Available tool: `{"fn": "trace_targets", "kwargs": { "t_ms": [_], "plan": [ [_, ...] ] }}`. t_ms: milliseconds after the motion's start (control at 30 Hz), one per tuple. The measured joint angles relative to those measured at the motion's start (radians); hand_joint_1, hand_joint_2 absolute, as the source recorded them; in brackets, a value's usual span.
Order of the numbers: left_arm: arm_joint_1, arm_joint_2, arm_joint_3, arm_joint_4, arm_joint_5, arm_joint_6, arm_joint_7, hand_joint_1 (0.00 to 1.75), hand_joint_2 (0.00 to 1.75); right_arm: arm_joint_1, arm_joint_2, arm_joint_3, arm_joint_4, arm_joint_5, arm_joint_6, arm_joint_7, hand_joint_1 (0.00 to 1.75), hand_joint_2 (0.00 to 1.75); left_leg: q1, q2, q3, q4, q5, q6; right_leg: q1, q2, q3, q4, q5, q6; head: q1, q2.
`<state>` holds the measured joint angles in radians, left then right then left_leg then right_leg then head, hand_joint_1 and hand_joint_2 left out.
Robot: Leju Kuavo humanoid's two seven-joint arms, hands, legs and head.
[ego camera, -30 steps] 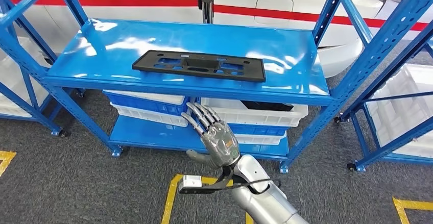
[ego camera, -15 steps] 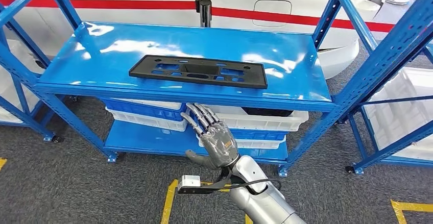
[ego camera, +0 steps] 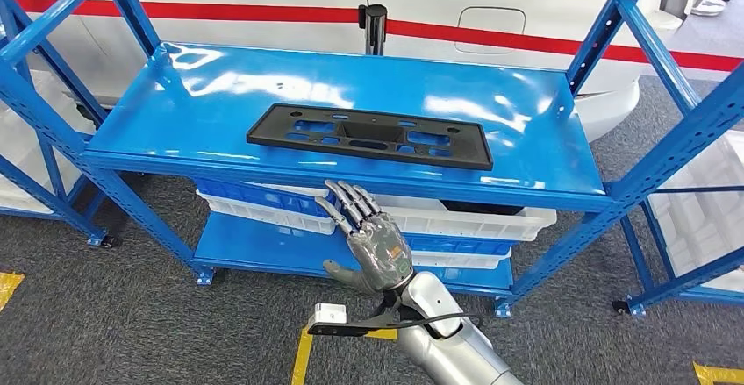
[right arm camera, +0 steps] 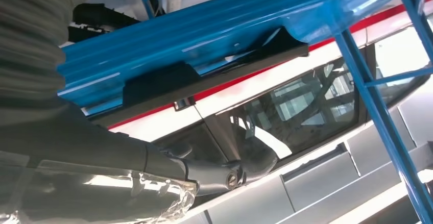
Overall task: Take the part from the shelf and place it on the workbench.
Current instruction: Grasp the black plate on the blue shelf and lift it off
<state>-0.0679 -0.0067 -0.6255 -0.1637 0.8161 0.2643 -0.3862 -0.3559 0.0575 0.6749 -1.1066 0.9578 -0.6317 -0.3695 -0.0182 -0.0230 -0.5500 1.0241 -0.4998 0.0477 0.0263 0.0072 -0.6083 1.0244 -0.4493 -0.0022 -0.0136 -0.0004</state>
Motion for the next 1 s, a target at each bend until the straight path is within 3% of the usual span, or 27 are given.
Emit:
{"fn": "trace_targets", "kwargs": {
  "t_ms": [33,133,200,267,300,333,400,433,500,633,667,733,800,833,867,933,1000],
  "plan": [
    [0.000,0.000,0.000,0.000,0.000,0.000,0.001,0.00,0.00,0.001,-0.001,-0.001,0.000,0.002,-0.001,0.002,0.00,1.75,0.001,0.000,0.001,-0.001,-0.003,-0.004,0.000,0.000,0.004,-0.003,0.001,-0.004,-0.001,0.000],
    [0.000,0.002,0.000,0.000,-0.001,0.000,0.002,0.00,0.00,0.003,0.000,-0.003,-0.004,0.007,-0.004,0.007,0.00,1.75,0.009,0.005,-0.006,0.030,-0.026,-0.021,-0.023,-0.001,0.025,-0.029,0.006,-0.021,-0.001,0.000],
    [0.000,0.003,-0.001,0.000,-0.001,0.000,0.002,0.00,0.00,0.004,0.000,-0.004,-0.005,0.017,-0.012,0.017,0.00,1.75,0.018,0.008,-0.055,0.132,-0.073,-0.039,-0.030,-0.003,0.040,-0.039,0.004,-0.031,-0.003,0.000],
    [0.001,0.003,-0.001,0.000,-0.002,0.000,0.002,0.00,0.00,0.009,0.001,-0.008,-0.005,0.043,-0.029,0.044,0.00,1.75,0.033,0.011,-0.127,0.247,-0.110,-0.057,-0.033,-0.004,0.047,-0.039,-0.002,-0.035,-0.004,0.000],
    [0.002,0.003,-0.002,0.000,-0.001,0.001,0.002,0.00,0.00,0.013,0.000,-0.013,-0.005,0.065,-0.038,0.065,0.00,1.75,0.041,0.014,-0.147,0.267,-0.104,-0.067,-0.036,-0.003,0.050,-0.038,-0.005,-0.032,-0.004,0.000],
    [0.002,0.003,-0.004,0.000,-0.002,0.001,0.003,0.00,0.00,0.018,0.000,-0.021,-0.006,0.097,-0.046,0.089,0.00,1.75,0.049,0.017,-0.149,0.251,-0.079,-0.075,-0.040,-0.002,0.054,-0.038,-0.009,-0.027,-0.004,0.000],
    [0.002,0.004,-0.011,0.000,-0.002,0.003,0.004,0.00,0.00,0.027,0.001,-0.048,-0.012,0.185,-0.054,0.139,0.00,1.75,0.065,0.023,-0.104,0.134,0.000,-0.094,-0.047,-0.001,0.063,-0.030,-0.022,-0.010,-0.005,0.000],
    [0.002,0.003,-0.015,0.000,-0.002,0.003,0.004,0.00,0.00,0.032,0.002,-0.068,-0.019,0.232,-0.055,0.161,0.00,1.75,0.070,0.022,-0.078,0.075,0.025,-0.099,-0.046,0.000,0.061,-0.023,-0.030,0.000,-0.008,0.000],
    [0.001,0.001,-0.020,0.000,-0.001,0.004,0.006,0.00,0.00,0.040,0.006,-0.114,-0.035,0.314,-0.055,0.192,0.00,1.75,0.071,0.017,-0.052,0.018,0.038,-0.088,-0.041,0.000,0.057,-0.013,-0.043,0.018,-0.007,0.000],
    [0.001,0.000,-0.026,0.000,-0.001,0.002,0.006,0.00,0.00,0.052,0.017,-0.198,-0.067,0.402,-0.057,0.239,0.00,1.75,0.056,0.014,-0.043,0.008,0.034,-0.041,-0.041,-0.003,0.050,0.012,-0.061,0.043,0.001,0.000],
    [0.000,0.000,-0.027,0.000,-0.001,0.002,0.006,0.00,0.00,0.054,0.018,-0.214,-0.073,0.412,-0.058,0.247,0.00,1.75,0.056,0.015,-0.040,0.005,0.034,-0.034,-0.043,-0.004,0.027,0.055,-0.080,0.042,0.003,0.000],
    [0.000,0.001,-0.031,0.000,-0.001,0.002,0.006,0.00,0.00,0.061,0.019,-0.240,-0.080,0.419,-0.058,0.257,0.00,1.75,0.054,0.015,-0.036,0.005,0.030,-0.025,-0.044,-0.005,-0.051,0.193,-0.125,0.035,0.005,0.000],
    [0.000,0.001,-0.036,0.000,-0.001,0.001,0.006,0.00,0.00,0.069,0.018,-0.260,-0.080,0.416,-0.058,0.263,0.00,1.75,0.050,0.013,-0.033,0.005,0.025,-0.019,-0.042,-0.005,-0.112,0.285,-0.142,0.036,0.006,0.000],
    [0.001,0.001,-0.038,0.000,-0.001,0.000,0.006,0.00,0.00,0.072,0.018,-0.268,-0.080,0.414,-0.058,0.265,0.00,1.75,0.048,0.012,-0.030,0.005,0.023,-0.018,-0.042,-0.005,-0.119,0.285,-0.132,0.040,0.006,0.000],
    [0.001,0.001,-0.040,0.000,0.000,0.000,0.006,0.00,0.00,0.073,0.018,-0.274,-0.080,0.412,-0.058,0.266,0.00,1.75,0.047,0.010,-0.026,0.005,0.020,-0.018,-0.042,-0.005,-0.107,0.247,-0.108,0.045,0.006,0.000],
    [0.001,0.001,-0.042,0.000,0.000,-0.001,0.006,0.00,0.00,0.072,0.019,-0.287,-0.080,0.411,-0.058,0.268,0.00,1.75,0.046,0.007,-0.016,0.005,0.013,-0.021,-0.040,-0.005,-0.053,0.117,-0.046,0.051,0.007,0.000],
    [0.000,0.001,-0.043,0.000,0.000,-0.002,0.006,0.00,0.00,0.072,0.020,-0.300,-0.080,0.414,-0.058,0.274,0.00,1.75,0.043,0.005,-0.006,0.004,0.005,-0.030,-0.034,-0.005,-0.007,0.019,-0.006,0.045,0.006,0.000]
  ]
}}
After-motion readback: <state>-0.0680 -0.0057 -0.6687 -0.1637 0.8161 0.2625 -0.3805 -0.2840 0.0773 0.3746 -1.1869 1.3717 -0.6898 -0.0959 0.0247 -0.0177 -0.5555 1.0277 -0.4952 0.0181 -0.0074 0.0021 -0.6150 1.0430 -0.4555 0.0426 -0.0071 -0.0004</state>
